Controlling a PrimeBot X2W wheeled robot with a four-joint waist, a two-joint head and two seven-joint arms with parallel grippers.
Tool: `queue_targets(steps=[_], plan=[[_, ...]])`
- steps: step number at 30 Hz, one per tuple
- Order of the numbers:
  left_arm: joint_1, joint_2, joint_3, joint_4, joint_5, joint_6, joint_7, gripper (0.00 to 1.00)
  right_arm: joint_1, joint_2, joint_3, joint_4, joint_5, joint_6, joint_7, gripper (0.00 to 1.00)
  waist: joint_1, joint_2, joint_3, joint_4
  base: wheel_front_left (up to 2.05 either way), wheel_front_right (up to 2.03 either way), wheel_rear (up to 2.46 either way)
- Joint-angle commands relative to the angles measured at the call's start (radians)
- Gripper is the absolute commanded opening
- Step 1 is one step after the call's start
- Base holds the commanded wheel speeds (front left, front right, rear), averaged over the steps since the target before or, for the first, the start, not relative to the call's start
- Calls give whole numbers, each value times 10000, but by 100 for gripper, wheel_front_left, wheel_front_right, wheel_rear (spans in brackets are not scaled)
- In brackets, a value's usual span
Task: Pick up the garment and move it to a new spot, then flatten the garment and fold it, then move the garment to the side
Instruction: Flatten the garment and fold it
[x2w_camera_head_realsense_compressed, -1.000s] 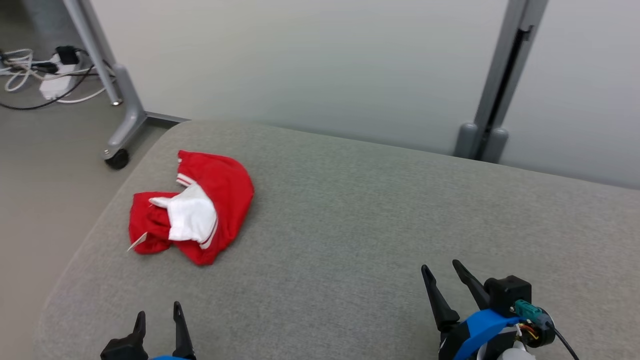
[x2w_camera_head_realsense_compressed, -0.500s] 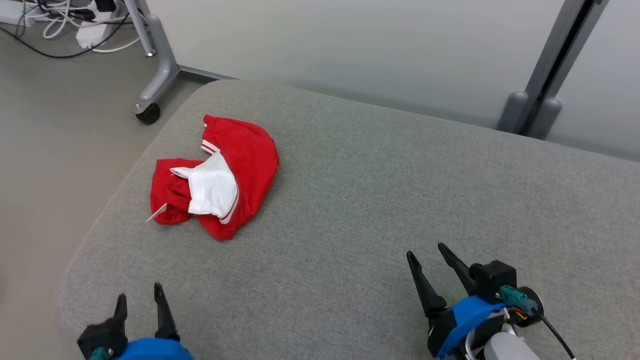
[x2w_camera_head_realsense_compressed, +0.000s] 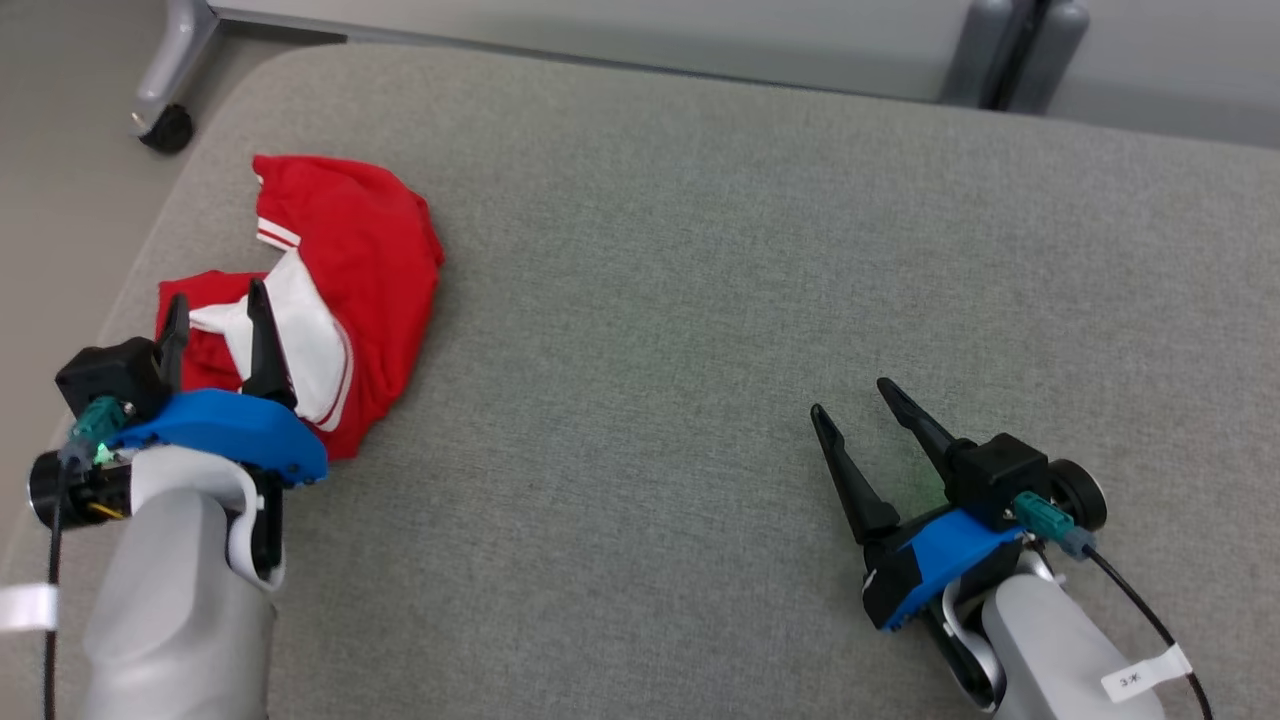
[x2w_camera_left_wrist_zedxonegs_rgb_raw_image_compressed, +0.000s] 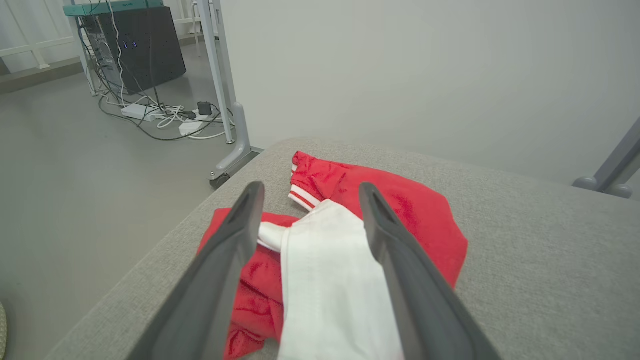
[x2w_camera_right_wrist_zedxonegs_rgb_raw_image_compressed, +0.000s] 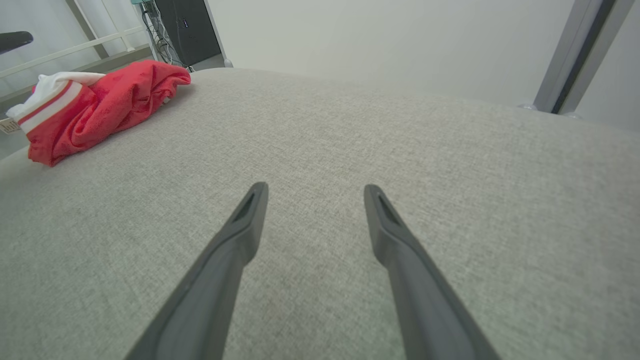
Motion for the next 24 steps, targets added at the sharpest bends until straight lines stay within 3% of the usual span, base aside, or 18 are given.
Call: queue_targets(steps=[1,7,13,14,15,24], plan=[[-320,135,34,233,-82,-66,110,100,-150,-80,99,-97,88,-1,-31,100,-3,0,153,-49,0,0,0],[-1696,529,111,1944,-268,31,1164,100,-533,-315,341,-342,215,-1,-31,100,-3,0,729,-556,0,0,0],[-2046,683,111,3356,-370,286,2014,98,-629,-408,254,-414,325,-1,-31,100,-3,0,935,-940,0,0,0],[-2052,674,140,3480,-405,289,1959,15,-617,-414,220,-400,340,-1,-31,100,-3,0,933,-975,0,0,0],[-2036,677,113,3631,-425,229,1994,0,-598,-413,191,-387,361,-1,-31,100,-3,0,917,-1009,0,0,0],[-2499,940,-617,3187,170,-73,366,0,-232,-94,-213,-269,375,1,-31,100,-3,0,294,-1263,0,0,0]])
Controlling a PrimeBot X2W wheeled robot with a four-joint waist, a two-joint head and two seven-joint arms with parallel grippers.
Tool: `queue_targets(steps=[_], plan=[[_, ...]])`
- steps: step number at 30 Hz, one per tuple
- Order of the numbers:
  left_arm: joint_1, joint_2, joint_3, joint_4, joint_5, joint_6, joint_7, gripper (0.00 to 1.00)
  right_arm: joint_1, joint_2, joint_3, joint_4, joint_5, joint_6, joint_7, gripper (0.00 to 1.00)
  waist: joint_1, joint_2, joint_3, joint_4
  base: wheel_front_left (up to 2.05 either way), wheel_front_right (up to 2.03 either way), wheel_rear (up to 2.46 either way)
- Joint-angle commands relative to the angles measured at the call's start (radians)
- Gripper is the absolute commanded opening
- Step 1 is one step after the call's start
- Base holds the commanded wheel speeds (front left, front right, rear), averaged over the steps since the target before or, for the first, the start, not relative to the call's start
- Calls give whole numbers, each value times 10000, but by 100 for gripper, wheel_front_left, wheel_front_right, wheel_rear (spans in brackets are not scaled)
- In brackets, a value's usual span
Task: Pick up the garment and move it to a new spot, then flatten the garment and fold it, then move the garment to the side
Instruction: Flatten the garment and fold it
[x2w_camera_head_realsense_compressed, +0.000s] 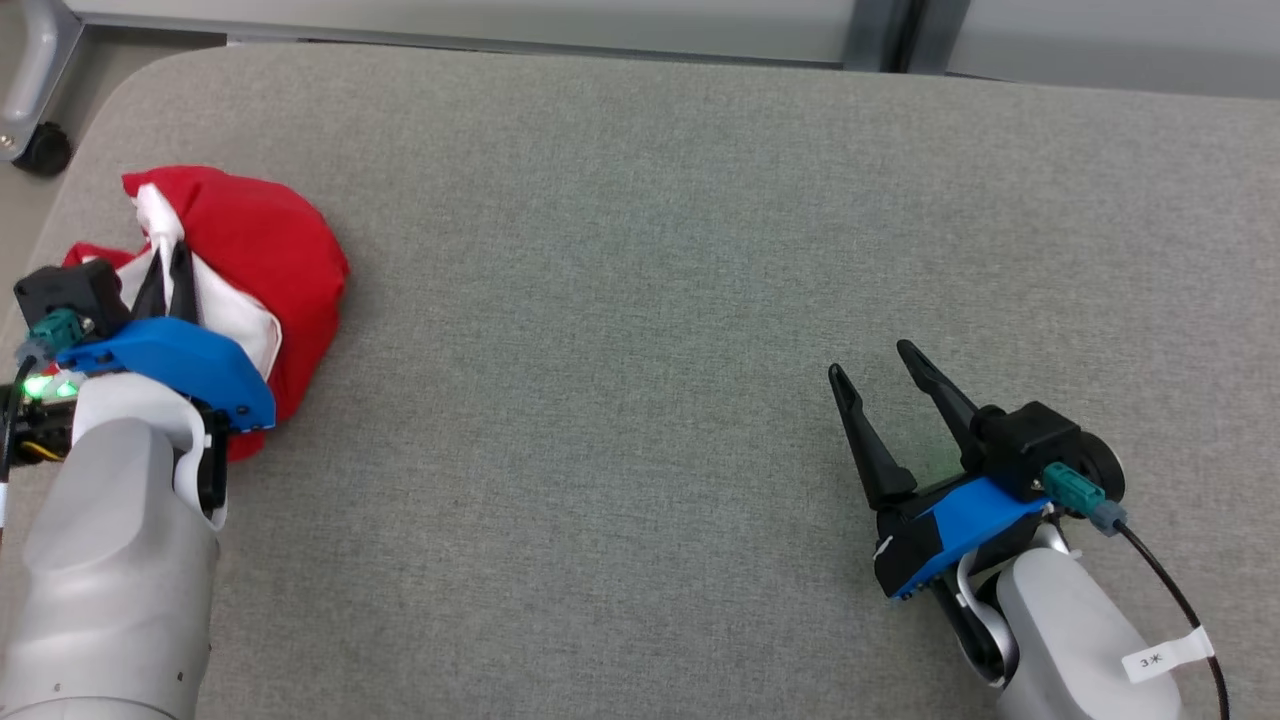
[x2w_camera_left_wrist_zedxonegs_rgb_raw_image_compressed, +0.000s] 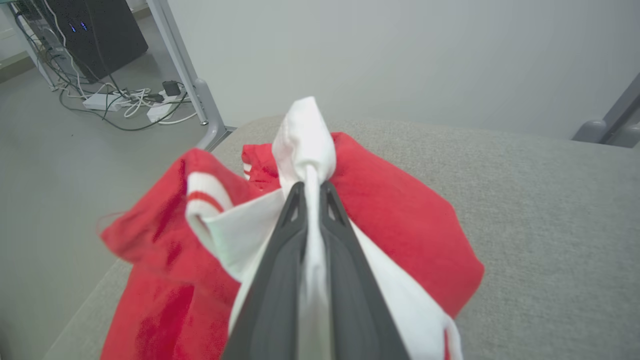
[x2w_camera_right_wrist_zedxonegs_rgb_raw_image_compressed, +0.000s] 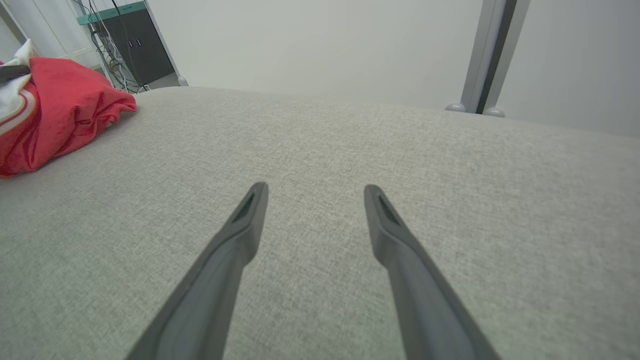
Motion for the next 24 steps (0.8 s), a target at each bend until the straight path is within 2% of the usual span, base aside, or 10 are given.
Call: queue_targets(steps=[1,6,15,19,21,24], plan=[[-207,76,-110,-176,119,-81,-150,0,221,105,-61,38,41,-3,-31,100,0,0,-233,-193,0,0,0],[-452,-204,-667,-962,262,-385,-414,0,477,356,-196,82,52,-3,-31,100,0,0,-779,-779,0,0,0],[-225,-1565,-2248,-2136,-128,-567,-439,0,752,591,-289,274,27,-3,-31,100,0,0,-1185,-2430,0,0,0],[-23,-1824,-3820,-2659,-954,-573,-400,0,706,656,-312,345,101,-3,-31,100,0,0,-1146,-3105,0,0,0],[237,-1869,-5201,-3162,-1870,-555,-227,0,677,681,-273,393,115,-3,-31,100,0,0,-1128,-3377,0,0,0],[325,-1820,-6586,-3575,-2842,-476,-116,0,648,706,-206,418,125,-1,-31,100,0,0,-1101,-3610,0,0,0]])
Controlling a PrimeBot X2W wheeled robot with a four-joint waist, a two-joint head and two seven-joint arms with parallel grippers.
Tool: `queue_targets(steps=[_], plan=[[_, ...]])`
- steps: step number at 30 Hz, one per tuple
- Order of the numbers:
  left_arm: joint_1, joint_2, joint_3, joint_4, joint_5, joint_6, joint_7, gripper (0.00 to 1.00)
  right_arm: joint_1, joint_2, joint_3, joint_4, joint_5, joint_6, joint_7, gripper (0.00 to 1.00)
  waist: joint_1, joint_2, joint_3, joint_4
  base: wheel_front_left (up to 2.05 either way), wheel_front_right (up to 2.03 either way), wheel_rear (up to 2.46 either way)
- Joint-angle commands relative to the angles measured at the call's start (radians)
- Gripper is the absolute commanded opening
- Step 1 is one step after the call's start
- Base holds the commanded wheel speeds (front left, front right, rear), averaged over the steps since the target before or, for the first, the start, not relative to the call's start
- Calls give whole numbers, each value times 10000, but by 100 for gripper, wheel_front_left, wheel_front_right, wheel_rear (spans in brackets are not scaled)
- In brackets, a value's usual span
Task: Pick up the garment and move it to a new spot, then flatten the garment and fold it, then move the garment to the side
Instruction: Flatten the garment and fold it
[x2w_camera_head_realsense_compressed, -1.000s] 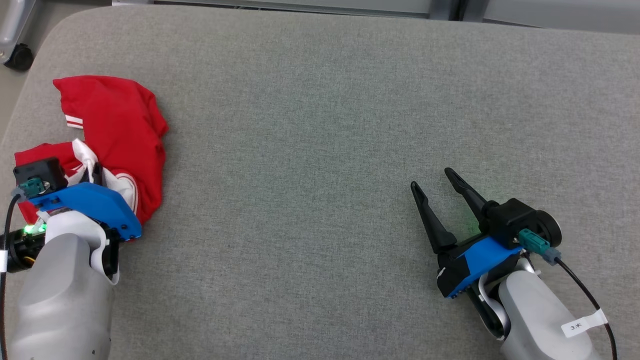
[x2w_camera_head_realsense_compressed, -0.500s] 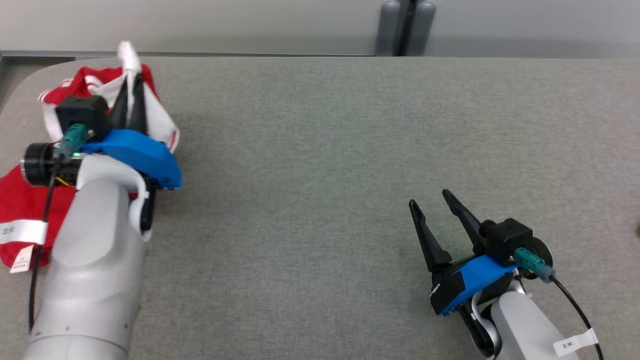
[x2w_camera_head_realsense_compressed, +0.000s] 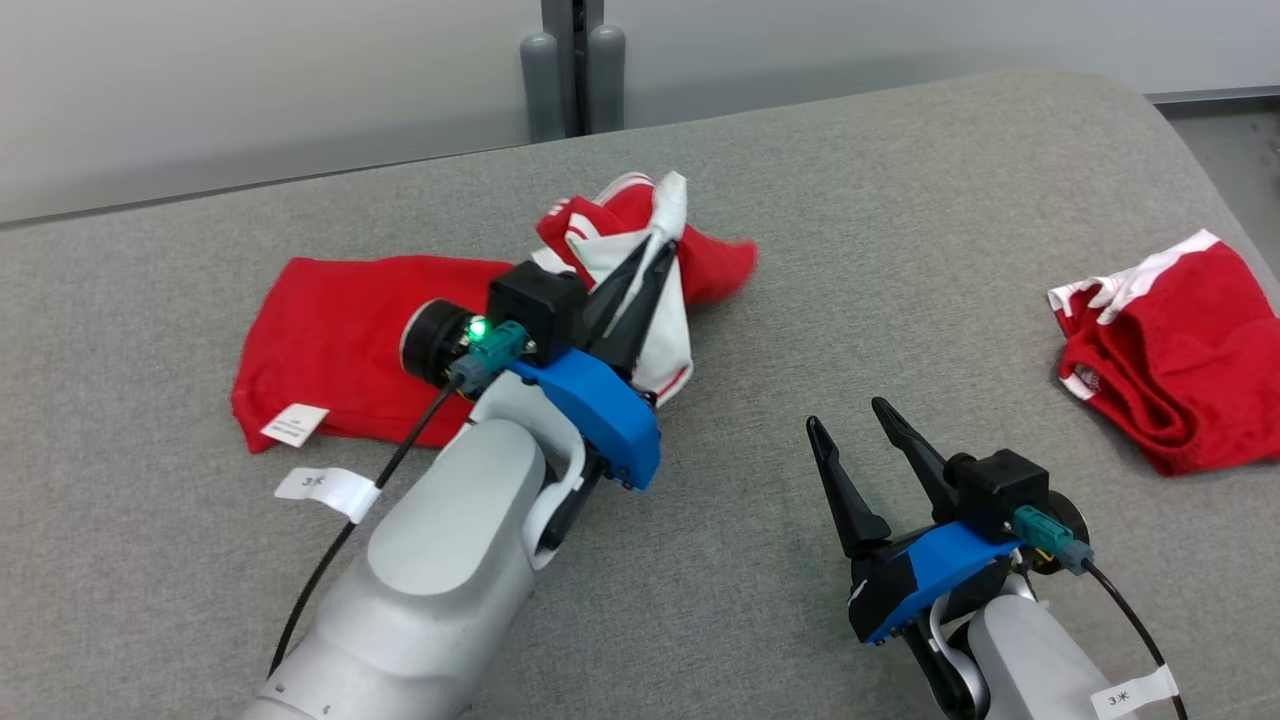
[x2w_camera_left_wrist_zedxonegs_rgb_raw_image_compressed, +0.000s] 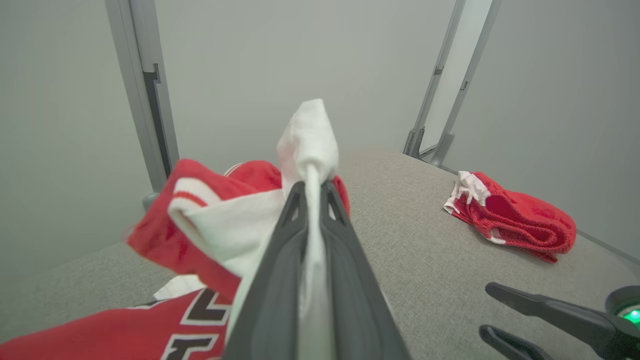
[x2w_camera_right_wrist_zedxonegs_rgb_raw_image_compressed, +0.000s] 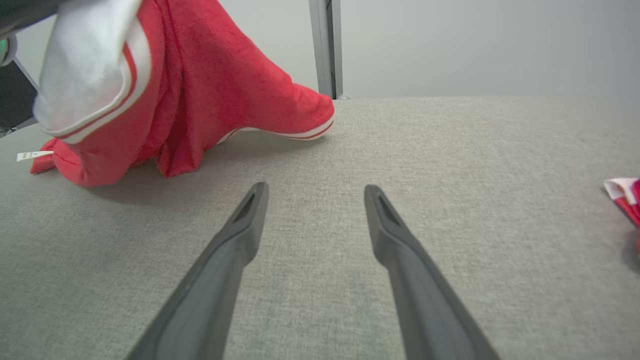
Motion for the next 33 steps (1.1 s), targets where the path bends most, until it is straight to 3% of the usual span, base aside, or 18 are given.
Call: queue_targets(steps=[1,4,5,6,7,11,16,26,29,33], plan=[[3,99,-374,-84,-288,191,-45,0,10,50,18,27,15,-1,-31,100,1,0,-88,-150,0,0,0],[70,89,-1186,-24,-912,641,-155,0,36,70,-27,39,-9,-1,-31,100,1,0,-73,-191,0,0,0],[20,86,-1375,-25,-969,806,-282,12,35,77,-48,37,-1,-1,-31,100,1,0,-67,-177,0,0,0],[50,68,-1544,94,-1090,953,-344,76,44,81,-84,32,9,-3,-31,100,1,0,-73,-140,0,0,0],[66,73,-1634,187,-1109,1123,-432,100,63,84,-117,30,1,-1,-31,100,1,0,-88,-91,0,0,0],[238,64,-1743,625,-894,1579,-580,100,114,84,-241,7,-27,-3,-31,100,1,0,-195,166,0,0,0],[1097,485,-658,78,-292,1823,-581,100,232,72,-457,-76,-138,-1,-31,100,1,0,-326,505,0,0,0],[3613,1177,2131,-1513,691,1430,-578,100,641,63,-758,20,-254,-3,-31,100,1,0,-706,982,0,0,0],[4122,1280,2578,-1636,956,1377,-577,100,668,75,-756,64,-265,-1,-31,100,1,0,-801,1014,0,0,0],[4857,1363,3318,-1464,1341,1560,-579,100,869,85,-820,172,-268,-3,-31,100,1,0,-1020,1042,0,0,0]])
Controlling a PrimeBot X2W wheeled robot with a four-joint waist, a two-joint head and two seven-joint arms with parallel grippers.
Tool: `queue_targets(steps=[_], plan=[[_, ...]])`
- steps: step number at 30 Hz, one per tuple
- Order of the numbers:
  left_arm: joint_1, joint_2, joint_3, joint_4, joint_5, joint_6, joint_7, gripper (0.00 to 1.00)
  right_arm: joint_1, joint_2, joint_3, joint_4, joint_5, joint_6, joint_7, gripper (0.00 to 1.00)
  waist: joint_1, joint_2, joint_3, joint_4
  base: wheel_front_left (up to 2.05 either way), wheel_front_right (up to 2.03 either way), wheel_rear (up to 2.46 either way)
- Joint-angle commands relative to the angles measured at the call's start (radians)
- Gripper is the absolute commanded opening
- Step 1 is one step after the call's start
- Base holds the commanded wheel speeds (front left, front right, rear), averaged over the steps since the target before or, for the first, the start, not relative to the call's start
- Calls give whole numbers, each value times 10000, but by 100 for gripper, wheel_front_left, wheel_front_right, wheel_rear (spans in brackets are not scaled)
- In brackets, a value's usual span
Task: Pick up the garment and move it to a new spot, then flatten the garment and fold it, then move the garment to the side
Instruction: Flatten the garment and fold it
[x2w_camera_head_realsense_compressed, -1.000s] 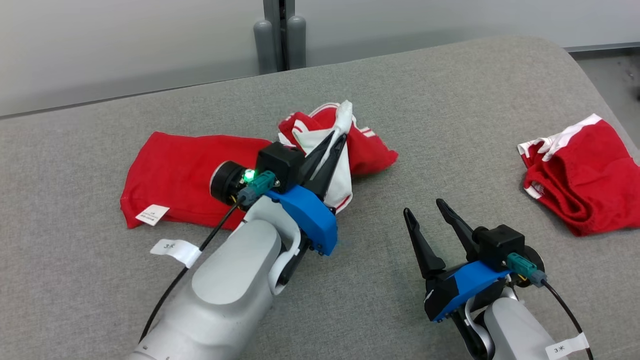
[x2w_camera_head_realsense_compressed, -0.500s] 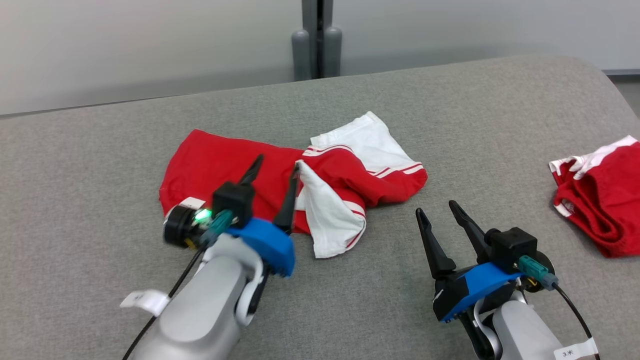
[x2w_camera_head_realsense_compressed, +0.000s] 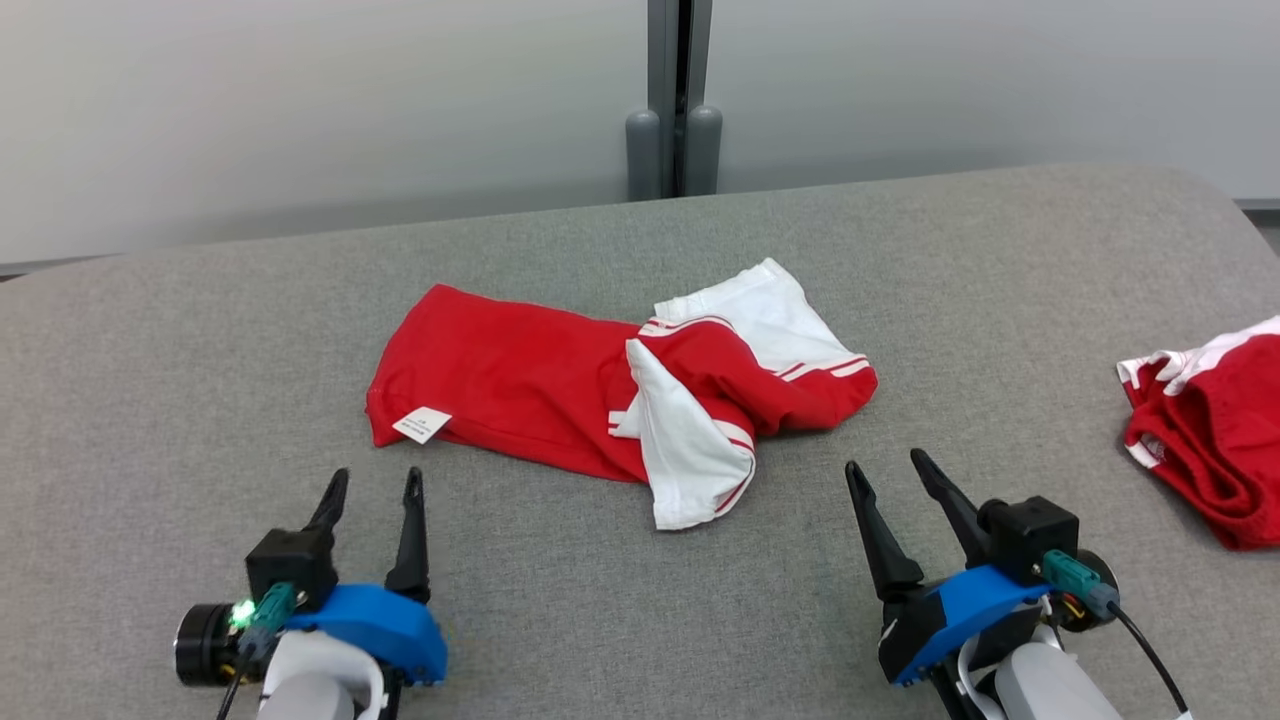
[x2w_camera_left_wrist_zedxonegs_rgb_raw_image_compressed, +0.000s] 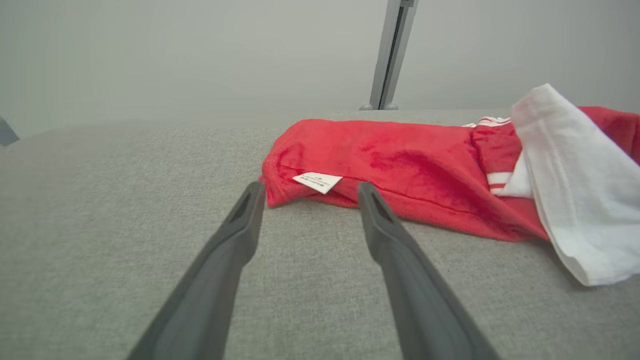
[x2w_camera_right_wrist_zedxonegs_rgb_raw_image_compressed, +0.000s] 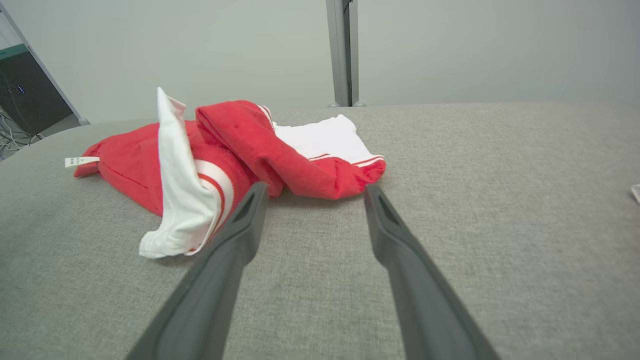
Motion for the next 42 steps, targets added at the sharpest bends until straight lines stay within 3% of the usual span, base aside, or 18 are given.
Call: queue_targets(steps=[1,6,11,25,34,42], plan=[[120,-35,149,-94,93,32,-25,100,172,-4,-34,36,-61,-3,-31,100,0,0,-67,-10,0,0,0],[1090,-230,1004,-471,425,-22,-25,100,482,6,-162,187,-75,-3,-31,100,0,0,-463,40,0,0,0],[2059,-682,1771,-684,651,-482,-25,100,907,15,-204,331,-146,-3,-31,100,0,0,-1017,78,0,0,0],[2824,-1282,2660,-704,924,-876,-26,100,1456,25,-205,508,31,-3,-31,100,0,0,-1604,164,0,0,0],[2780,-1312,2623,-691,707,-955,-26,100,1135,25,92,447,15,-1,-31,100,0,0,-1434,275,0,0,0],[2437,-1311,1867,-679,328,-844,-26,100,-531,21,1399,949,602,-3,-31,100,0,0,-784,971,0,0,0]])
